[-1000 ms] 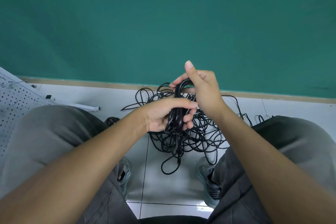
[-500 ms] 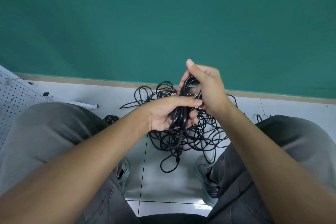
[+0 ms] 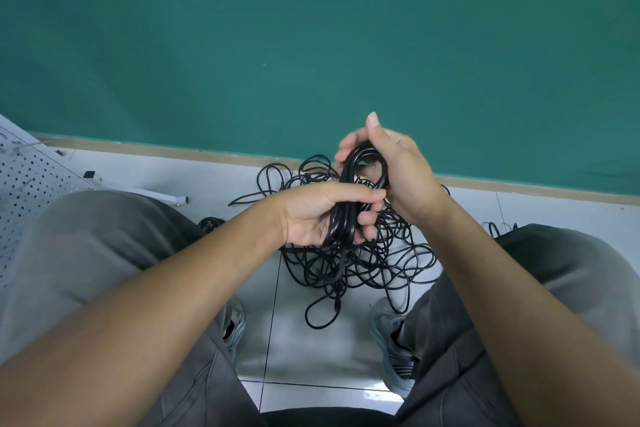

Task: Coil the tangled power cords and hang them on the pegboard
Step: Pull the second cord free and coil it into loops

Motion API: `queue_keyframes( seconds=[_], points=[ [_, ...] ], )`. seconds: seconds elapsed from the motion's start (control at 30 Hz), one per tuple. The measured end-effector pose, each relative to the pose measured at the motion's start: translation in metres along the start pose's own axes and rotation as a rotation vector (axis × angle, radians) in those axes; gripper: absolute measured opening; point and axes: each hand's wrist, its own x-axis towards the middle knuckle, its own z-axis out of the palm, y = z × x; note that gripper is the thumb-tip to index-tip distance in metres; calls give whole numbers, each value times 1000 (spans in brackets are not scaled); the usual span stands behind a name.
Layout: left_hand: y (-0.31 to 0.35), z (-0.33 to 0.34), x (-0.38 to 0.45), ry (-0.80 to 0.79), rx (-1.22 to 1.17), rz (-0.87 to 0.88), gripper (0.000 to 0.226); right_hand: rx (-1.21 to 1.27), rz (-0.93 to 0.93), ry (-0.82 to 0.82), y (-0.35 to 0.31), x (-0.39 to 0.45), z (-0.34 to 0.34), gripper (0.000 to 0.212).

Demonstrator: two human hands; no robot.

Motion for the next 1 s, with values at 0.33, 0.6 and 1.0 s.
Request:
queue_keyframes(
  seconds=[0.33,0.6,1.0],
  points=[
    [25,-17,-5,332,-232,293,23,-21,213,-275,33,-11,18,96],
    [43,-50,-7,655,-526,512,26,-365,221,-349,26,-24,20,62],
    [23,-47,4,845,115,451,27,-573,-65,-193,17,-21,5,24]
  ],
)
